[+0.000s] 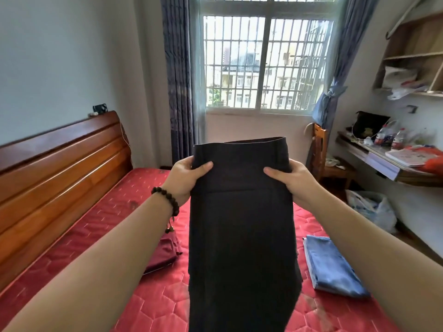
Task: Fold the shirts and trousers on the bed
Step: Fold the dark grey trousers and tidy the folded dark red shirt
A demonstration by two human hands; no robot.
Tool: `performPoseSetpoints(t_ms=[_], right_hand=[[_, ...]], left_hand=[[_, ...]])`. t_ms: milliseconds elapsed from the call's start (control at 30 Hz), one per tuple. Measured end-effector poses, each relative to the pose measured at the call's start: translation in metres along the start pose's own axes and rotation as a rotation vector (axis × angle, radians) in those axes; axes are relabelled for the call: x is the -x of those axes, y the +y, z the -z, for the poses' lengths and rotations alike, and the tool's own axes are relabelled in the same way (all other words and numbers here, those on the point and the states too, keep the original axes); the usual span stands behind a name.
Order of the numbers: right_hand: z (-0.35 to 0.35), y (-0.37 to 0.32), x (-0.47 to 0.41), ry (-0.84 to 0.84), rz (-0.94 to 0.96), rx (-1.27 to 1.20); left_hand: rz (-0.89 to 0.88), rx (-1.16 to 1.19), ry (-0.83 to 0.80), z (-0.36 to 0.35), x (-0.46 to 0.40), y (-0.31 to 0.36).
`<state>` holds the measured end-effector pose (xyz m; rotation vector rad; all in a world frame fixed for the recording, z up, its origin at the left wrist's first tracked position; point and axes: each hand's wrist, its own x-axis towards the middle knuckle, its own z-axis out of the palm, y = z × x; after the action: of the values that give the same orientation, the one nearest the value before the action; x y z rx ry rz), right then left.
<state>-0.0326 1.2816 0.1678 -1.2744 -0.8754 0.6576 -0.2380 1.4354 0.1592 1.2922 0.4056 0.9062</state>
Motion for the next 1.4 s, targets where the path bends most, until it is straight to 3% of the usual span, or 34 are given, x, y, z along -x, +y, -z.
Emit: performPoseSetpoints(t_ms=[400, 733, 933, 1067, 1167, 1267, 1400], right_hand=[[0.009, 0.11, -0.165, 0.125, -0.109, 0.1], [0.029, 0.184, -0.262, 0.205, -0.159, -0.022], [0.057, 0.224, -0.34, 0.057, -0.256, -0.089], [0.063, 0.257, -0.392, 0.102, -0.219, -0.098], [0.065, 0.291, -0.418, -0.041, -0.339, -0.059], [0.057, 0.329, -0.437, 0.022, -0.357, -0.001], [0.044, 0.373, -0.466, 0.065, -0.334, 0.006]], left_hand=[[0.1, -0.081, -0.04, 0.049, -0.169, -0.11], [0.23, -0.065, -0.046, 0.054, -0.266, -0.188], [0.276, -0.015, 0.074, 0.052, -0.329, -0.231], [0.307, 0.002, 0.084, 0.061, -0.374, -0.262], [0.332, 0.006, 0.082, 0.078, -0.408, -0.288], [0.345, 0.023, 0.03, 0.104, -0.432, -0.321], [0.47, -0.128, -0.002, 0.15, -0.445, -0.392]])
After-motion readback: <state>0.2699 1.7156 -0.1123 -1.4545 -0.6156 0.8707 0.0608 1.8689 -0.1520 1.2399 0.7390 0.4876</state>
